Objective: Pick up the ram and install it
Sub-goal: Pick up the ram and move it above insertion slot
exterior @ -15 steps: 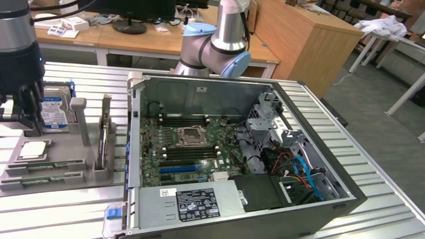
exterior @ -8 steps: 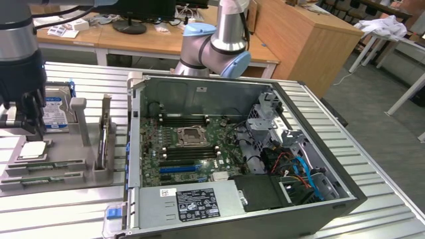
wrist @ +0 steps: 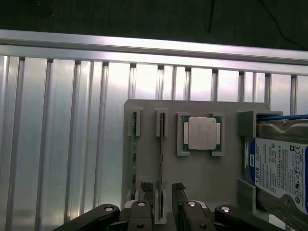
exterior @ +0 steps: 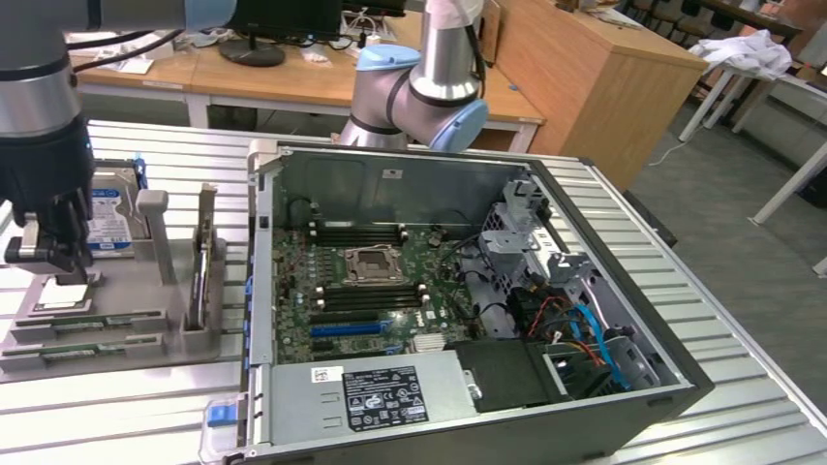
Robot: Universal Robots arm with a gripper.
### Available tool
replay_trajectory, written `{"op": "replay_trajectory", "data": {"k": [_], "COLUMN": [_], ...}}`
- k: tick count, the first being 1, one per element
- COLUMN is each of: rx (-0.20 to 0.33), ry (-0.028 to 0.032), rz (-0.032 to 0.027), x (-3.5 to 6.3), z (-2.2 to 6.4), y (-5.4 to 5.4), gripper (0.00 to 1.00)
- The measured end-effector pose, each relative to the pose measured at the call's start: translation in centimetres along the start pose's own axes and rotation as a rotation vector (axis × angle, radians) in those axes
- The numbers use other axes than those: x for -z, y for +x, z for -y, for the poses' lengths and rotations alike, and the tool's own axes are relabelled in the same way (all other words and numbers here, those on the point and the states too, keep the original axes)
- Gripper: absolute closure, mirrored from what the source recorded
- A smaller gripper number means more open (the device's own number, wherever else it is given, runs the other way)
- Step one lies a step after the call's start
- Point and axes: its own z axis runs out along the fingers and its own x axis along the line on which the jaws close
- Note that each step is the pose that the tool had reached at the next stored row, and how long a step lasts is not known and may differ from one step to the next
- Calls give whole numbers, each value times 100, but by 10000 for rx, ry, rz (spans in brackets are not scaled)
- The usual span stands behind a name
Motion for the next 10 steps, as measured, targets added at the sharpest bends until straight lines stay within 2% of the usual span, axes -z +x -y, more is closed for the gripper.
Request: {"op": "replay_trajectory", "data": {"k": [3,10], "rx": [0,1], "ry": [0,1], "rz": [0,0], "x": [-38,-39], "z": [2,-1], "y": [3,44], "gripper": [70,70]}}
